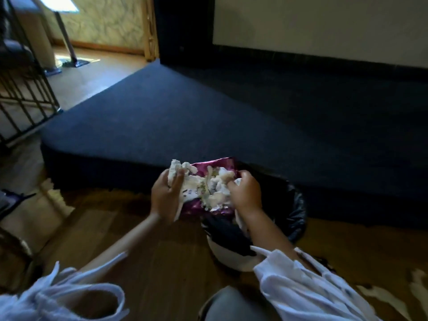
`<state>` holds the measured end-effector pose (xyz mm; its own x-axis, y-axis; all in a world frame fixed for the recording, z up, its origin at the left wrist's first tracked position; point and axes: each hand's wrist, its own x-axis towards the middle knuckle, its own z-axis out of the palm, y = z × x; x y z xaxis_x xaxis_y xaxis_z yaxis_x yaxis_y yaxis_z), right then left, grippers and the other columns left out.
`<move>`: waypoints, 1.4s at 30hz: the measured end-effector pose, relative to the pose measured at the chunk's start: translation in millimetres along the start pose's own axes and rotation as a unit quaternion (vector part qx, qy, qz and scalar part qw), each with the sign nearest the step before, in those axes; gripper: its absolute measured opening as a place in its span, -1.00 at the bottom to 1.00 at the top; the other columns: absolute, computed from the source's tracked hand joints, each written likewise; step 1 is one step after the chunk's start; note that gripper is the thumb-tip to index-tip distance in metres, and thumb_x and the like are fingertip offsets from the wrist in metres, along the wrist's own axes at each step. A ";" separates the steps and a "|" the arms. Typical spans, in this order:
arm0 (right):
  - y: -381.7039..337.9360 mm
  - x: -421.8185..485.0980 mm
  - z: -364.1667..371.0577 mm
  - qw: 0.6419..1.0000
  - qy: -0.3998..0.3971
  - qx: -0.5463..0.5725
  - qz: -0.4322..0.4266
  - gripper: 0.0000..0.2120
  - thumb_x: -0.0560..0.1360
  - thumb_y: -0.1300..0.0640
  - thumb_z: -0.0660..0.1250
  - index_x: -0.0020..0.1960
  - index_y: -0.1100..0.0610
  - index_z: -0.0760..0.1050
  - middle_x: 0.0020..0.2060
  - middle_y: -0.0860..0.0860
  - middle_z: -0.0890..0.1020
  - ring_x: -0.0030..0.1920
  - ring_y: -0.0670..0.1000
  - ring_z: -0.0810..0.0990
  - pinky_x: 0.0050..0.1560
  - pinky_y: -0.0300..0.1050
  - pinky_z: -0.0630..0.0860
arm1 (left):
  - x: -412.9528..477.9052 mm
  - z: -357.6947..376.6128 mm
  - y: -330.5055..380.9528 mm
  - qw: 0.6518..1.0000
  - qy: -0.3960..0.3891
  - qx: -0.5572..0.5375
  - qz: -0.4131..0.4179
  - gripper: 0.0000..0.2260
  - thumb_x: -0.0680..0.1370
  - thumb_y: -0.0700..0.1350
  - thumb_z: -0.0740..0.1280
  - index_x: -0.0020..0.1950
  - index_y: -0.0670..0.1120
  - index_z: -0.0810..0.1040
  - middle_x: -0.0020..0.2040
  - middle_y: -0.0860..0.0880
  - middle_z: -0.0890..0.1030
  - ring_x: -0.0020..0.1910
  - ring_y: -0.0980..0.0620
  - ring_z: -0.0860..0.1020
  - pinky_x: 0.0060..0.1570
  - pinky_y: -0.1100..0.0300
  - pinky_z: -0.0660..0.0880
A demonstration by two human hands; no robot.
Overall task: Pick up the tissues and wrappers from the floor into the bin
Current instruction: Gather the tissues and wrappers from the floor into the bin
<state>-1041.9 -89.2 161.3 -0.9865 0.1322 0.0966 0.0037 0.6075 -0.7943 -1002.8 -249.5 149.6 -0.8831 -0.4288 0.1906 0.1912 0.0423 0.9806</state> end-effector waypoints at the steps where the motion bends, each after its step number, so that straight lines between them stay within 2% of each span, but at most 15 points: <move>1: 8.5 3.8 -15.7 1.000 0.023 0.003 0.017 -0.75 0.49 0.11 0.30 0.00 0.31 0.47 -0.05 0.25 0.61 0.00 0.23 0.57 -0.20 -0.18 0.25 | -2.1 13.9 6.0 1.000 -0.014 -0.014 -0.011 -0.86 0.56 -0.10 0.27 -0.20 -0.06 0.49 -0.30 -0.03 0.52 -0.36 0.14 0.48 -0.40 0.38 0.43; 4: 34.0 12.5 -52.9 0.995 0.067 0.025 0.073 -0.76 0.49 0.10 0.30 0.03 0.27 0.45 -0.05 0.20 0.57 -0.02 0.18 0.55 -0.16 -0.17 0.31 | -7.8 55.0 11.6 0.995 -0.082 0.003 -0.063 -0.84 0.54 -0.04 0.30 -0.22 -0.06 0.50 -0.28 -0.05 0.54 -0.33 0.08 0.49 -0.37 0.30 0.44; 6: 51.9 15.7 -65.9 0.989 0.075 0.037 0.124 -0.68 0.50 0.10 0.28 0.17 0.28 0.42 0.09 0.20 0.57 0.09 0.20 0.55 -0.05 -0.09 0.43 | -15.0 78.3 8.4 0.982 -0.141 0.052 -0.117 -0.86 0.54 -0.02 0.30 -0.19 -0.03 0.52 -0.28 -0.03 0.56 -0.36 0.10 0.50 -0.42 0.33 0.43; 8: 66.9 18.1 -72.2 0.980 0.080 0.046 0.178 -0.60 0.50 0.10 0.27 0.25 0.30 0.37 0.18 0.22 0.54 0.16 0.22 0.53 0.06 -0.05 0.45 | -18.7 95.0 -2.5 0.968 -0.153 0.126 -0.153 -0.82 0.54 0.03 0.29 -0.18 -0.05 0.52 -0.28 -0.06 0.57 -0.39 0.09 0.48 -0.43 0.29 0.45; 11: 81.9 21.6 -71.8 0.968 0.069 0.057 0.234 -0.55 0.50 0.10 0.27 0.29 0.33 0.33 0.26 0.27 0.48 0.25 0.24 0.47 0.20 -0.01 0.41 | -19.1 111.1 -12.8 0.948 -0.158 0.200 -0.189 -0.61 0.53 0.15 0.25 0.02 -0.18 0.55 -0.06 -0.21 0.61 -0.15 -0.06 0.55 -0.12 0.07 0.48; 15: 83.4 21.8 -64.0 0.956 -0.011 0.172 0.236 -0.40 0.49 -0.03 0.31 0.34 0.35 0.29 0.29 0.26 0.45 0.27 0.18 0.46 0.21 -0.09 0.40 | -18.2 122.8 -7.8 0.934 -0.184 0.189 -0.240 -0.42 0.52 0.20 0.22 0.31 -0.25 0.39 -0.05 -0.11 0.56 -0.14 -0.04 0.55 -0.21 0.13 0.47; 18: 85.2 14.9 -66.2 0.959 -0.061 0.181 0.211 -0.35 0.53 -0.05 0.24 0.46 0.27 0.11 0.40 0.21 0.32 0.37 0.15 0.35 0.31 -0.09 0.31 | -13.9 122.5 -10.2 0.925 -0.192 0.242 -0.222 -0.34 0.50 0.23 0.22 0.34 -0.29 0.36 0.17 -0.27 0.55 0.07 -0.19 0.57 0.03 -0.04 0.52; 19: 89.9 12.1 -67.4 0.970 -0.067 0.139 0.186 -0.38 0.55 -0.04 0.22 0.46 0.26 0.12 0.40 0.20 0.32 0.38 0.14 0.34 0.31 -0.11 0.29 | -13.8 121.1 -14.3 0.919 -0.198 0.269 -0.210 -0.35 0.50 0.23 0.24 0.33 -0.28 0.38 0.20 -0.30 0.53 0.04 -0.18 0.58 0.01 -0.03 0.54; 21: 102.9 4.1 -67.2 0.990 -0.063 0.036 0.120 -0.49 0.56 0.01 0.21 0.41 0.24 0.23 0.36 0.18 0.37 0.33 0.11 0.39 0.25 -0.13 0.34 | -22.6 117.2 -18.7 0.907 -0.220 0.318 -0.169 -0.44 0.51 0.16 0.26 0.33 -0.21 0.37 0.21 -0.20 0.53 -0.17 0.00 0.59 -0.26 0.23 0.57; 22: 108.1 -2.1 -66.1 0.995 -0.056 -0.006 0.085 -0.55 0.56 0.03 0.20 0.37 0.22 0.30 0.32 0.16 0.40 0.28 0.10 0.44 0.20 -0.13 0.37 | -29.6 113.5 -21.8 0.896 -0.243 0.344 -0.143 -0.47 0.52 0.14 0.26 0.36 -0.17 0.34 0.22 -0.14 0.50 -0.17 0.06 0.55 -0.30 0.34 0.52; 24: 121.9 -9.2 -59.2 0.995 -0.066 -0.059 0.048 -0.64 0.56 0.03 0.18 0.30 0.16 0.37 0.27 0.12 0.44 0.19 0.09 0.49 0.16 -0.09 0.44 | -43.3 110.1 -31.9 0.863 -0.293 0.400 -0.098 -0.48 0.53 0.14 0.25 0.41 -0.08 0.30 0.30 -0.11 0.43 0.10 0.02 0.51 0.01 0.25 0.52; 27: 137.1 -15.4 -45.0 0.984 -0.073 -0.164 -0.003 -0.64 0.56 -0.05 0.13 0.28 0.09 0.39 0.24 0.04 0.50 0.22 0.05 0.48 0.26 -0.04 0.37 | -61.4 107.5 -45.9 0.786 -0.353 0.507 -0.035 -0.45 0.56 0.20 0.11 0.48 -0.02 0.19 0.50 -0.05 0.22 0.49 -0.03 0.16 0.44 0.06 0.16; 30: 143.6 -15.9 -35.9 0.977 -0.041 -0.205 -0.032 -0.59 0.55 -0.12 0.10 0.29 0.06 0.37 0.23 0.01 0.53 0.27 0.01 0.44 0.28 -0.04 0.32 | -69.8 104.9 -59.7 0.731 -0.363 0.577 0.037 -0.46 0.59 0.21 -0.07 0.52 0.01 0.07 0.55 0.02 0.03 0.54 0.06 -0.13 0.48 0.10 -0.20; 37: 145.2 -14.9 -31.7 0.977 -0.033 -0.207 -0.049 -0.52 0.45 -0.12 0.02 0.24 0.08 0.42 0.18 0.02 0.56 0.25 0.04 0.45 0.21 -0.03 0.34 | -69.4 105.5 -64.7 0.711 -0.364 0.600 0.029 -0.51 0.61 0.16 -0.13 0.52 0.05 0.03 0.56 0.04 -0.04 0.53 0.07 -0.20 0.48 0.07 -0.22; 42: 149.9 -6.8 -24.4 0.975 -0.020 -0.216 -0.057 -0.50 0.42 -0.09 0.03 0.25 0.09 0.44 0.19 0.05 0.56 0.25 0.06 0.46 0.25 -0.03 0.34 | -65.8 102.5 -76.7 0.728 -0.341 0.588 0.085 -0.54 0.61 0.16 -0.12 0.51 0.11 0.08 0.55 0.07 0.03 0.54 0.06 -0.14 0.49 0.05 -0.11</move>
<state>-1030.7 20.1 56.2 -0.9900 0.0198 0.1396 -0.0460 0.8906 -0.4525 -1003.3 -132.1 66.4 -0.9735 0.2045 -0.1024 0.1778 0.9582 0.2242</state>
